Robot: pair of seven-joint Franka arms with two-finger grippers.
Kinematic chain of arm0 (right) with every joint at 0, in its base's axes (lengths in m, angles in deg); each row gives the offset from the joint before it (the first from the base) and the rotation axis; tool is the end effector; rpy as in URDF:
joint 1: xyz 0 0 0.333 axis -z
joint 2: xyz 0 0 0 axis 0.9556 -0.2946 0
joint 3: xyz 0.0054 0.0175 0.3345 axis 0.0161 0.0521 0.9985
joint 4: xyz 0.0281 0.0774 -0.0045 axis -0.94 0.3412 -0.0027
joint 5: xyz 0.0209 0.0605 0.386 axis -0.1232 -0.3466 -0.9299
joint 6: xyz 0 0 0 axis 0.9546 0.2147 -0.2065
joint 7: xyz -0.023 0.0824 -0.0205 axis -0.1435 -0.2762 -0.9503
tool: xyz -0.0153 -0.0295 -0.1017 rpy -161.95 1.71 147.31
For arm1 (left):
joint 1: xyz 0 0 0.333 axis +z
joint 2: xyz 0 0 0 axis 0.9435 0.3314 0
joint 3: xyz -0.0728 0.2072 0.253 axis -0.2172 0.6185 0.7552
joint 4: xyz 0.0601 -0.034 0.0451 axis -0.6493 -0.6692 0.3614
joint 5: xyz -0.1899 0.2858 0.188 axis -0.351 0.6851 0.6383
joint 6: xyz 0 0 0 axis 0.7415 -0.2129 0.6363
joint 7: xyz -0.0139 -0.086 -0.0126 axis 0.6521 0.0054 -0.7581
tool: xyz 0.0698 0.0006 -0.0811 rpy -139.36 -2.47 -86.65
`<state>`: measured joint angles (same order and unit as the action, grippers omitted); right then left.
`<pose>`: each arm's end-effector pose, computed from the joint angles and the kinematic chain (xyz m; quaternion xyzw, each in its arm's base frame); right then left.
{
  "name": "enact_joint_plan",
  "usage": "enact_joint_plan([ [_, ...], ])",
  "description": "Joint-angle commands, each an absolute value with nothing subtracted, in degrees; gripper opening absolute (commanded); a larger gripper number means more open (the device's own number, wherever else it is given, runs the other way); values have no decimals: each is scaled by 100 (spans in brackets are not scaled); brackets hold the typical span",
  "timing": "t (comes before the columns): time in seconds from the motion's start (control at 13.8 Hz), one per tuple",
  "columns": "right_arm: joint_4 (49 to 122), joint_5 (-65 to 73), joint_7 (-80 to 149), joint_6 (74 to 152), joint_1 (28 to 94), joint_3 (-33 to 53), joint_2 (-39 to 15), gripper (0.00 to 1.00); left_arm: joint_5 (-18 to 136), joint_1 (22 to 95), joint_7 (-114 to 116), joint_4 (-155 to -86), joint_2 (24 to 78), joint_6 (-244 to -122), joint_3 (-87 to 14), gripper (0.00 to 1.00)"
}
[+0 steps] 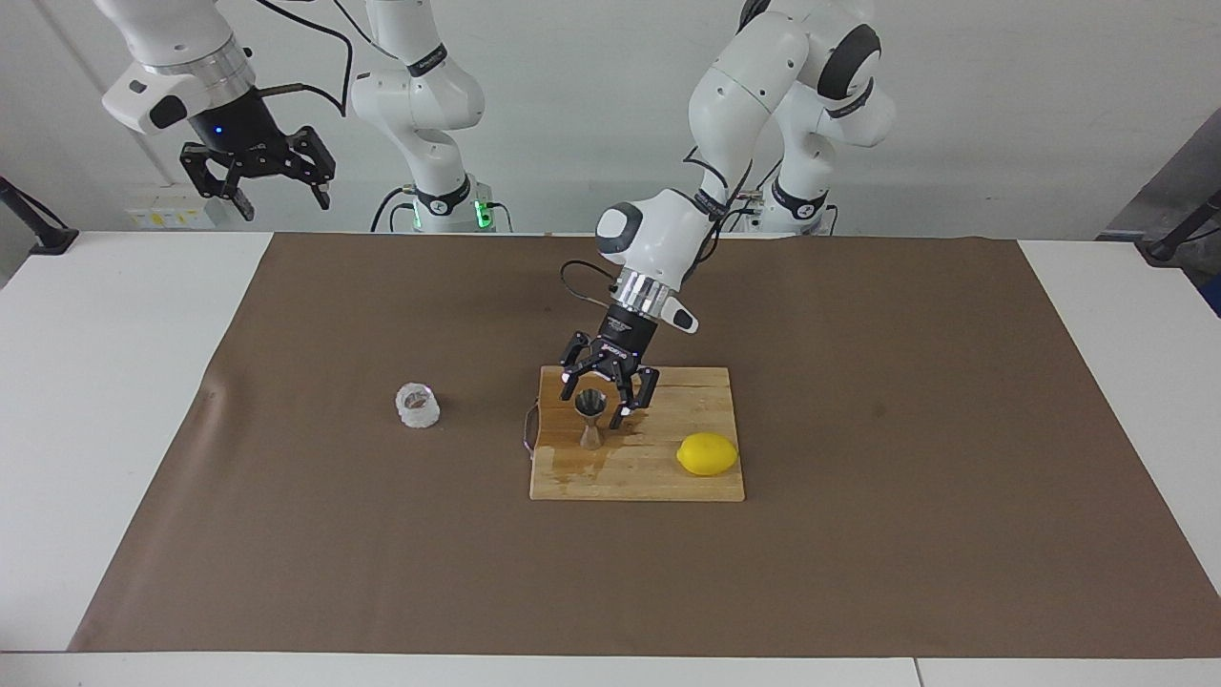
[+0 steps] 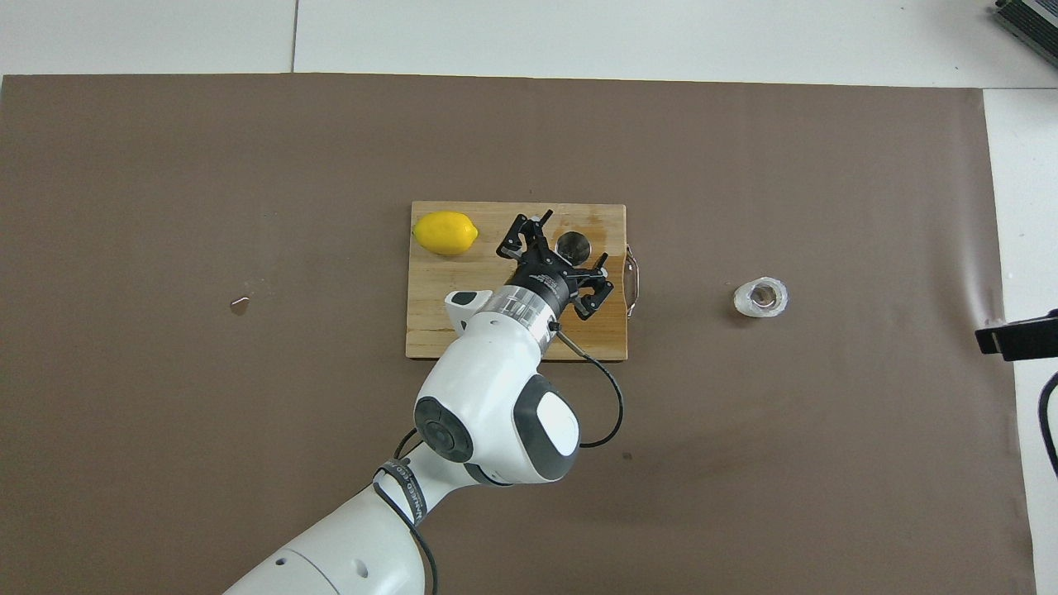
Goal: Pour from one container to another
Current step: 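Withdraw the left gripper while the right gripper reaches the white cup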
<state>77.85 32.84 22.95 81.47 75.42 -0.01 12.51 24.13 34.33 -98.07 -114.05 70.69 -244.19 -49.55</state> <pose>0.4882 -0.0451 0.6711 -0.9915 -0.1282 0.0052 0.0206 0.5090 -0.4441 0.3750 0.3304 0.8130 -0.1126 0.4661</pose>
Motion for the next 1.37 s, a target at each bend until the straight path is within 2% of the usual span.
enact_joint_plan([
  [0.0,8093,3122,1256,8300,7682,27,1402,100,2363,3741,-9879,-11530,6427,-23658,-4971,100],
  [0.36,8760,2772,-1230,9123,8024,9,1376,100,2695,4689,-9808,-11574,5759,-21672,-4919,100],
  [0.65,9306,2377,-2840,9785,8025,9,1289,100,4624,5297,-9800,-11408,5512,-19887,-4787,100],
  [0.94,9290,1673,-4801,9899,8236,9,473,100,6805,5667,-9704,-10741,5467,-17988,-4795,100],
  [1.08,9281,1271,-5381,9926,8288,9,-19,100,7624,5693,-9458,-10660,5458,-17625,-4787,100],
  [1.3,9324,760,-6157,10575,8236,18,-512,100,8074,5861,-8260,-10555,5397,-16994,-4795,100],
])
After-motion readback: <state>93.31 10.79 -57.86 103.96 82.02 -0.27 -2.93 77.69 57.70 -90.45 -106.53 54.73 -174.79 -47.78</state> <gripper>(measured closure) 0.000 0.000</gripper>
